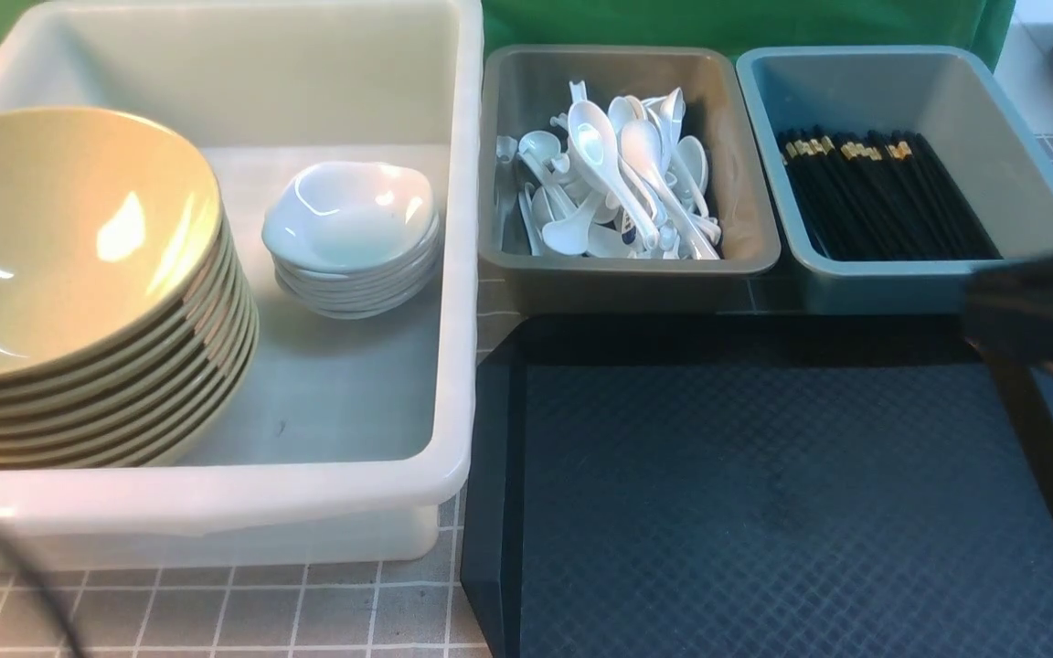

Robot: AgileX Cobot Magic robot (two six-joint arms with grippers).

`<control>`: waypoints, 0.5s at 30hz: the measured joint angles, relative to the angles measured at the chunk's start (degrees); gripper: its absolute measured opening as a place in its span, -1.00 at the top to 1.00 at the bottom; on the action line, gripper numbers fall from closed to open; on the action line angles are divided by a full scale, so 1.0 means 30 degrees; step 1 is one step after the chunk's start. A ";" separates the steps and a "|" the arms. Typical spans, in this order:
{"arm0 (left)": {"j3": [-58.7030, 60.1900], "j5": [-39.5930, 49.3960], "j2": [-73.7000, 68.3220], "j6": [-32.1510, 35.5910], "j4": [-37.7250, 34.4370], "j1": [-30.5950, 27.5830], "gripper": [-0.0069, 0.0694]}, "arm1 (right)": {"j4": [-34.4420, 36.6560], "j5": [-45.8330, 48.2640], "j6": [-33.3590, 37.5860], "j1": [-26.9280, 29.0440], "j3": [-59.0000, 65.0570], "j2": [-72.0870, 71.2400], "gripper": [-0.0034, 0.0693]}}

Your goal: On grey table put chopsticks spoon bowls plates into blue grey white boxes.

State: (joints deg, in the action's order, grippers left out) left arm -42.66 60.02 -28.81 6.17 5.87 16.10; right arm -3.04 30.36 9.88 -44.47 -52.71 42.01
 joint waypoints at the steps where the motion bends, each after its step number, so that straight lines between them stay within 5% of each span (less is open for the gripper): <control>1: 0.0637 -0.0266 0.0751 0.0000 -0.0093 0.0000 0.85 | 0.0000 -0.0389 0.0000 0.0000 0.0689 -0.0630 0.85; 15: 0.5556 -0.3392 0.9378 -0.0126 -0.0455 0.0000 0.85 | 0.0060 -0.2792 -0.0395 0.0000 0.4244 -0.3915 0.85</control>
State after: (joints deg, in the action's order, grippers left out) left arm -26.00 49.84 -0.67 5.79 4.50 16.10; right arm -2.86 21.98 8.70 -44.47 -39.98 30.26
